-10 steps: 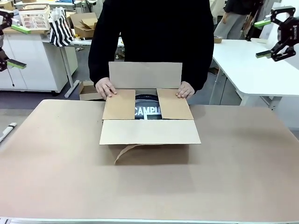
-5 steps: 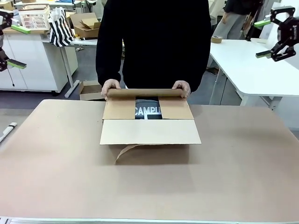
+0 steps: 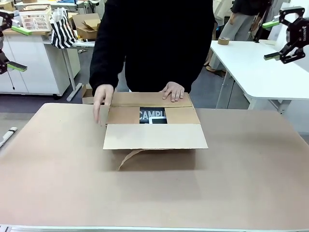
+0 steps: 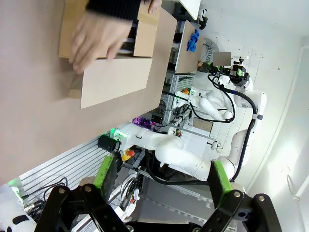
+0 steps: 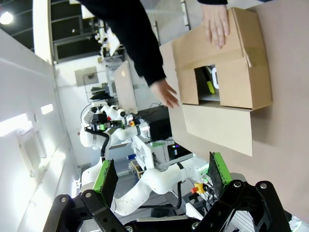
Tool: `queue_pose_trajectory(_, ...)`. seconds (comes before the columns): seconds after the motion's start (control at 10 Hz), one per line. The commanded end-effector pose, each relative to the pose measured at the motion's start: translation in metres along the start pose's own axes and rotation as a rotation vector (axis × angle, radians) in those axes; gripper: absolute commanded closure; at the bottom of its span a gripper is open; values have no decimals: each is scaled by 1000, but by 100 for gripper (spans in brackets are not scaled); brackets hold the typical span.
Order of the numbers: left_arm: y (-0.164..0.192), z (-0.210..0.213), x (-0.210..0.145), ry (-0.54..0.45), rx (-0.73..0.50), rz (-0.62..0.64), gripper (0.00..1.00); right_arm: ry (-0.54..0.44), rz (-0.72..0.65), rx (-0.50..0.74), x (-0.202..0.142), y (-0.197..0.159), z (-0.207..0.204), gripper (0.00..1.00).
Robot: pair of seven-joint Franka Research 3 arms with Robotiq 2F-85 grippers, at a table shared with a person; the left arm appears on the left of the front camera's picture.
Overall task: Pack the gift set into the box.
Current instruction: Press and hold the closed box until the human finishes sealing it.
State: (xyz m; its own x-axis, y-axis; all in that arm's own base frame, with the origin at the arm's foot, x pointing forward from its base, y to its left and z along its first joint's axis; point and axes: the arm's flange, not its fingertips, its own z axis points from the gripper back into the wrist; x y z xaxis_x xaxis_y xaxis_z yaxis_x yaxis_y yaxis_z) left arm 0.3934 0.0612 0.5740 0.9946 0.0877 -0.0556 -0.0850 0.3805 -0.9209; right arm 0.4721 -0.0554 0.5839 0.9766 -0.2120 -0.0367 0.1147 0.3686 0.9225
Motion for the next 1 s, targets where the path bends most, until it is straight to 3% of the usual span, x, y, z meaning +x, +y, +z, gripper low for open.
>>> queue_pose_trajectory(0.0,-2,0,-2,7,-11,-6,0,-1,10,-12,-1,1,2,0)
queue_pose_trajectory(0.9,-2,0,-2,7,-11,-6,0,-1,10,-12,-1,1,2,0)
